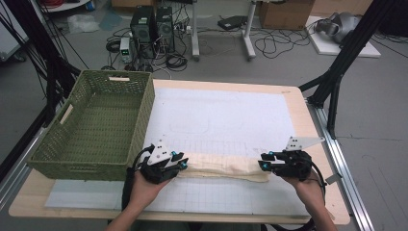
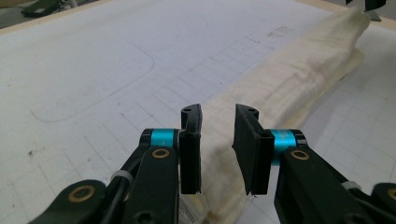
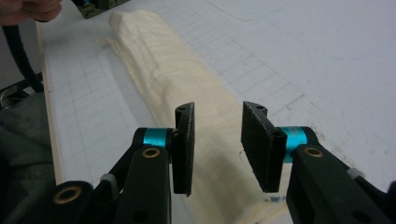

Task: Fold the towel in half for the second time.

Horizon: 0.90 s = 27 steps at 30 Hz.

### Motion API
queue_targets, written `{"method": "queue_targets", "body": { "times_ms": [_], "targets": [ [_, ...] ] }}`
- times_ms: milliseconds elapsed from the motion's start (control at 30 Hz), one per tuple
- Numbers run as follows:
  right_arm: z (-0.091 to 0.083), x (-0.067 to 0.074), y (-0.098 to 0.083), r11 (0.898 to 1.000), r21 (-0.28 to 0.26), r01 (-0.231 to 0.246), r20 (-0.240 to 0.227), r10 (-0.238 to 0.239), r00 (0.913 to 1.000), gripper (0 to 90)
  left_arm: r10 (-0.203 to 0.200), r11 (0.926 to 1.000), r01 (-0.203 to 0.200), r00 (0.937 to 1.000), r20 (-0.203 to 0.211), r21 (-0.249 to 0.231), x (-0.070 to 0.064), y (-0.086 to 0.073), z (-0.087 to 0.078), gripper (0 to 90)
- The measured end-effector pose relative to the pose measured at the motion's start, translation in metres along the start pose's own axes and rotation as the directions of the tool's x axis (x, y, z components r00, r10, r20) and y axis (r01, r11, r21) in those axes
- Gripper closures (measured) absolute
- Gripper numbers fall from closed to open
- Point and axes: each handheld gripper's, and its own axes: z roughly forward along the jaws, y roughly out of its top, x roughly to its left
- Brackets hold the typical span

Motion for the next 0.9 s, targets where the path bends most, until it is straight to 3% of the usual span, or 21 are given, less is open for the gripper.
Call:
{"method": "queue_targets", "body": {
  "times_ms": [100,233,433,500,733,900],
  "targets": [
    [0.010,0.002,0.000,0.999,0.026,0.021,-0.006,-0.021,0.9998,67.3,-0.010,0.9998,0.010,1.0000,0.000,0.015,0.002,0.003,0.010,74.7],
    [0.026,0.003,-0.006,0.997,0.069,0.027,-0.018,-0.025,0.9995,74.3,0.000,0.9969,0.000,1.0000,0.004,0.079,0.001,-0.001,0.025,78.3],
    [0.041,0.002,-0.026,0.986,0.166,0.032,-0.052,-0.023,0.9984,82.0,-0.014,0.9800,0.006,0.9991,0.039,0.199,0.001,-0.016,0.034,84.2],
    [0.041,0.002,-0.030,0.984,0.172,0.034,-0.052,-0.026,0.9983,82.5,-0.018,0.9756,0.008,0.9990,0.042,0.220,0.002,-0.022,0.035,84.7],
    [0.029,-0.005,-0.040,0.986,0.165,0.023,-0.029,-0.018,0.9994,81.9,0.001,0.9747,-0.011,0.9989,0.047,0.223,0.003,-0.026,0.031,84.4],
    [0.026,-0.007,-0.044,0.989,0.149,0.019,-0.020,-0.016,0.9997,80.9,0.027,0.9781,-0.034,0.9990,0.034,0.206,0.000,-0.028,0.030,83.9]
  ]
}}
